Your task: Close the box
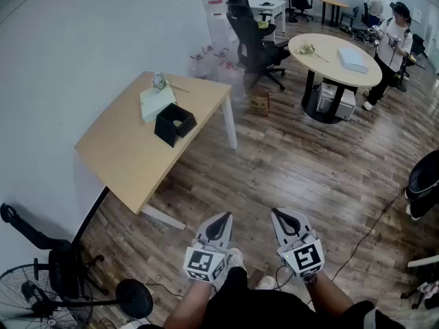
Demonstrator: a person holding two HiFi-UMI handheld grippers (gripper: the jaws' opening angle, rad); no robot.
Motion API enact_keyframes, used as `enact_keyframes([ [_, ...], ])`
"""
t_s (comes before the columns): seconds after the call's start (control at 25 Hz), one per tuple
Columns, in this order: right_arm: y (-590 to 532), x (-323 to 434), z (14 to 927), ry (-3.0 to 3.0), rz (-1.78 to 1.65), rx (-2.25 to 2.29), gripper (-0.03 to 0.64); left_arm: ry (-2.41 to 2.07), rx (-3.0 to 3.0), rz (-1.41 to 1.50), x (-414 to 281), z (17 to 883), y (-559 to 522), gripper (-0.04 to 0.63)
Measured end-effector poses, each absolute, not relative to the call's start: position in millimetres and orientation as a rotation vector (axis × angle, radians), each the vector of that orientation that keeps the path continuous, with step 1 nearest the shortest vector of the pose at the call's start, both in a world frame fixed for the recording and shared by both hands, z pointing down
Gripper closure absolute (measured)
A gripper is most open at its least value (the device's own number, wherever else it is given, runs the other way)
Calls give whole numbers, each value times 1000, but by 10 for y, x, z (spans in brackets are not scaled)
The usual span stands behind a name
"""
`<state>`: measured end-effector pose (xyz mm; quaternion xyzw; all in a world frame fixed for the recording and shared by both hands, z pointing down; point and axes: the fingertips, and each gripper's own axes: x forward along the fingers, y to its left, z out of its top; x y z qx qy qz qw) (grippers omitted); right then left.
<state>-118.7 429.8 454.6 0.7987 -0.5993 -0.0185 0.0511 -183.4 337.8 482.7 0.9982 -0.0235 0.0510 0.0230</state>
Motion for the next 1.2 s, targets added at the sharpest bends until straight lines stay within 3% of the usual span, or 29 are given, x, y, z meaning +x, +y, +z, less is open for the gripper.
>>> enact_keyframes([
  [1.2, 2460, -949, 4310, -1892, -92, 2389, 603, -162, 3043, 122, -1666, 4812, 1608, 580],
])
